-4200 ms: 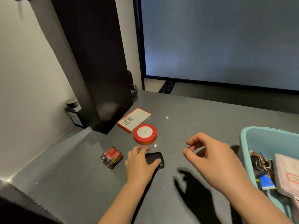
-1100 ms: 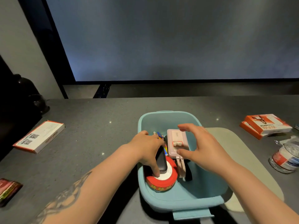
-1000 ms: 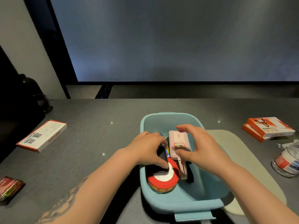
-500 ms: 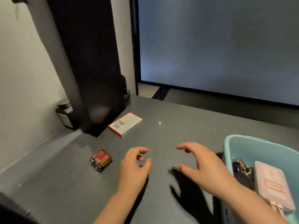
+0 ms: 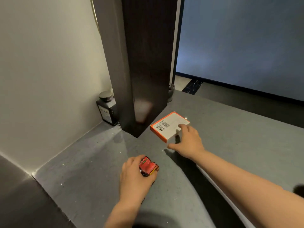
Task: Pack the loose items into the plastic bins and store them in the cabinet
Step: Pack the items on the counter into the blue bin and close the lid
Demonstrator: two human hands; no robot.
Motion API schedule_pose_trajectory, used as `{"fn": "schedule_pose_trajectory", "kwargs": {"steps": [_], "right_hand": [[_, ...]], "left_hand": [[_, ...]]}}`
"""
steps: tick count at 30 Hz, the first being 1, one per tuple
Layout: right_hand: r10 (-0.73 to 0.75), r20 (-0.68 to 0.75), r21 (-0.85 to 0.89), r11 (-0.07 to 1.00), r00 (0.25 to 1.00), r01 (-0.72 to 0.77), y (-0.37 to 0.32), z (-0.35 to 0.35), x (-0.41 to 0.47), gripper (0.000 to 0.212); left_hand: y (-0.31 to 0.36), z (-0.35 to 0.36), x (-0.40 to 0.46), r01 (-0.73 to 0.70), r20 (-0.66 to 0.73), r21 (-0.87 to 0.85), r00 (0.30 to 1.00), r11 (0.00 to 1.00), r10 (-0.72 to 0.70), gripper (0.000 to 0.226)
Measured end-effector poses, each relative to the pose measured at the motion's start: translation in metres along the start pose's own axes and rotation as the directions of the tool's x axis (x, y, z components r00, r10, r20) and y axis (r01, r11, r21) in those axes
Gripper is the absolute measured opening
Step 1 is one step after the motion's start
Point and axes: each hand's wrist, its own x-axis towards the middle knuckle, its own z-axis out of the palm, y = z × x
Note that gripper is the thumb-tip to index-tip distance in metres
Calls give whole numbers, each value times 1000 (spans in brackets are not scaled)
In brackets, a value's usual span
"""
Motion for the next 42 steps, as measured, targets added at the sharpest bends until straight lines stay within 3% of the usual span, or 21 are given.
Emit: {"fn": "schedule_pose_trajectory", "kwargs": {"steps": [3, 8, 12, 17, 21, 24, 27, 29, 31, 38, 42], "right_hand": [[41, 25, -47, 998, 999, -40, -6, 9, 43, 106], [-97, 260, -177, 973, 961, 146, -15, 35, 81, 82], [-169, 304, -275, 927, 937, 256, -5, 43, 75, 74], [-389, 280, -59, 906, 878, 420, 40, 21, 35, 55], [-442, 269, 29, 892, 856, 451, 65, -11, 13, 42], [-357, 146, 39, 934, 923, 355, 55, -21, 12, 52], [-86, -66, -12, 996, 994, 85, 31, -5, 11, 85], [147, -14, -88, 985, 989, -148, 17, 11, 7, 111], [295, 35, -88, 953, 955, -291, 10, 18, 4, 120], [377, 117, -173, 919, 919, -355, 28, -1, -21, 113], [375, 70, -122, 923, 924, -366, 39, -32, -57, 106]], "left_hand": [[4, 6, 5, 62, 1, 55, 998, 997, -62, 78], [9, 6, 7, 103, 124, 79, 986, 992, -113, 90], [14, 4, 10, 128, 262, 107, 953, 986, -153, 97], [12, -2, 12, 45, 286, 116, 955, 992, -77, 89], [9, -3, 9, -7, 281, 106, 959, 994, -23, 87], [8, -1, 8, -30, 269, 61, 963, 998, 12, 77], [11, 3, 5, -53, 216, 77, 976, 996, 35, 69], [13, 5, 4, -75, 166, 122, 985, 990, 55, 66], [15, 6, 4, -97, 147, 137, 986, 986, 76, 63], [23, 8, 2, -116, 167, 128, 981, 985, 93, 59], [46, 7, -11, -140, 156, 43, 979, 989, 132, 58]]}}
